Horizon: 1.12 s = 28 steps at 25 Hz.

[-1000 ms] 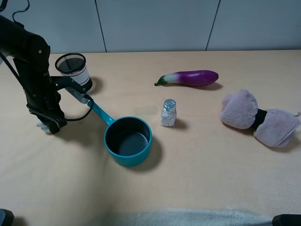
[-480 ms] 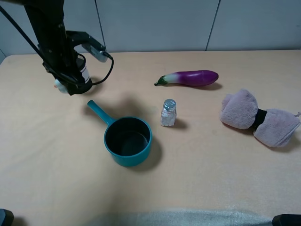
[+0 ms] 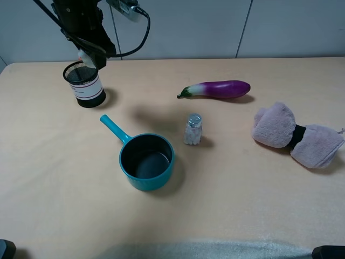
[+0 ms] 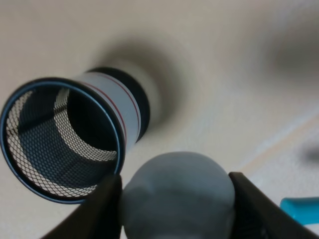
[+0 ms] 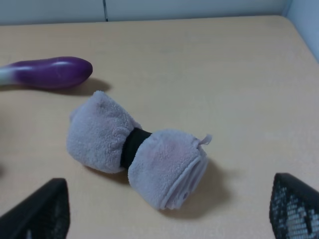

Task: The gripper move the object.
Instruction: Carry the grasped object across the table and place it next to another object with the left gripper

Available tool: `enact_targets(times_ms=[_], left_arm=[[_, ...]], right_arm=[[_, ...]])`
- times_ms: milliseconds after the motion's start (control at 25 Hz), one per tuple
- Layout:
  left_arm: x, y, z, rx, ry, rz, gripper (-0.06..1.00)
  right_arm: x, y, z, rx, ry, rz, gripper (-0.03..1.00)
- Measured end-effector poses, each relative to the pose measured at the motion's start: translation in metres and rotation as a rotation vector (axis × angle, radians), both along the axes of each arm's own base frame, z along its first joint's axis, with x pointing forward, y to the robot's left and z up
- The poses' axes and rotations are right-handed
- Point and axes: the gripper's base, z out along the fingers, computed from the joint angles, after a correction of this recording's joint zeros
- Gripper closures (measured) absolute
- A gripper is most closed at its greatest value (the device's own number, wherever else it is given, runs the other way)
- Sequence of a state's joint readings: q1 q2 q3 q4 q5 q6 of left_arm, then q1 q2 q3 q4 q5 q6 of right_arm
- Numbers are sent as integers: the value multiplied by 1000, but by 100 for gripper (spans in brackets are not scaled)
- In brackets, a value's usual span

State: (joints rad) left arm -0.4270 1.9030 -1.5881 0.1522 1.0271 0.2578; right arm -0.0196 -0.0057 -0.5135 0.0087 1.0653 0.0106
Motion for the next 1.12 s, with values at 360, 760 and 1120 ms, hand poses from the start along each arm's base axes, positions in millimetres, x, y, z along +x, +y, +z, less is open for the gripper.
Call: enact_targets(times_ms=[360, 760, 1120], left_arm=[[-7, -28, 1, -5, -6, -60, 49], [4, -94, -26, 0, -7, -179, 49], [33, -126, -58, -8, -27, -201, 49]], right_arm=[[0, 0, 0, 0, 0, 0, 36], [0, 0, 0, 1, 0, 1, 36], [0, 0, 0, 2, 0, 2, 36]])
